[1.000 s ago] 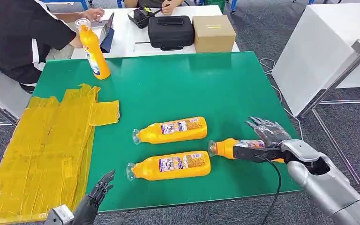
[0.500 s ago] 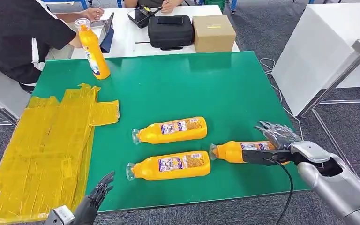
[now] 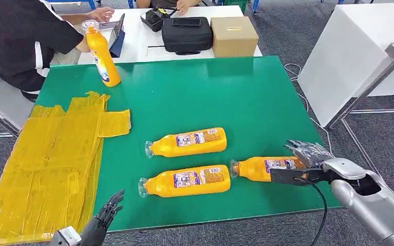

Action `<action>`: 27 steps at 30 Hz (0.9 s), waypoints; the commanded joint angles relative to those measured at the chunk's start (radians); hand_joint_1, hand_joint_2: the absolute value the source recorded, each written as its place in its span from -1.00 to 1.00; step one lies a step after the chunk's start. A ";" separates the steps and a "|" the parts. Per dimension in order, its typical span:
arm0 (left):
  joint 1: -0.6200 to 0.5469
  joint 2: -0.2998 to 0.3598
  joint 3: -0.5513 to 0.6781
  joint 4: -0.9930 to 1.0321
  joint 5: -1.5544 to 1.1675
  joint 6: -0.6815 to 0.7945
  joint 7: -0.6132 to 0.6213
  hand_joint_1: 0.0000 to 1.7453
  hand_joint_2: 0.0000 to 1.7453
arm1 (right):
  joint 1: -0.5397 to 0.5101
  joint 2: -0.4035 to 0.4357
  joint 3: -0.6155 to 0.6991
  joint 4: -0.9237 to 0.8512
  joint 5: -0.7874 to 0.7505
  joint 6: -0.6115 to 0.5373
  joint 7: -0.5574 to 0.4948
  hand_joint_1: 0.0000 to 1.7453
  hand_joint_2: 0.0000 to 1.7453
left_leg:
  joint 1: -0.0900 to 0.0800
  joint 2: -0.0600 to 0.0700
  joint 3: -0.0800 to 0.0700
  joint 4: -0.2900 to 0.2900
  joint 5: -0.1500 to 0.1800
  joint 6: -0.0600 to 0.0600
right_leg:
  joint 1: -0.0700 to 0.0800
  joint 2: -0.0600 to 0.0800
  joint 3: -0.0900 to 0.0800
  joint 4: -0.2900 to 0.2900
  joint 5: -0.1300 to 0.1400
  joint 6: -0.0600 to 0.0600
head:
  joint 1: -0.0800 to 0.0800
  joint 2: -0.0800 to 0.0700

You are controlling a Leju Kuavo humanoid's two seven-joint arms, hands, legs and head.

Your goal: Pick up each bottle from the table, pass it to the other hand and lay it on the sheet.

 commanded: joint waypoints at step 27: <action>-0.013 -0.007 0.030 0.046 0.000 0.019 -0.013 -1.00 1.00 | -0.200 0.241 0.212 0.485 -0.001 -0.049 -0.071 -1.00 1.00 | 0.002 0.001 0.004 -0.003 0.000 -0.003 | 0.002 0.004 0.004 -0.004 0.001 -0.001 | 0.000 0.000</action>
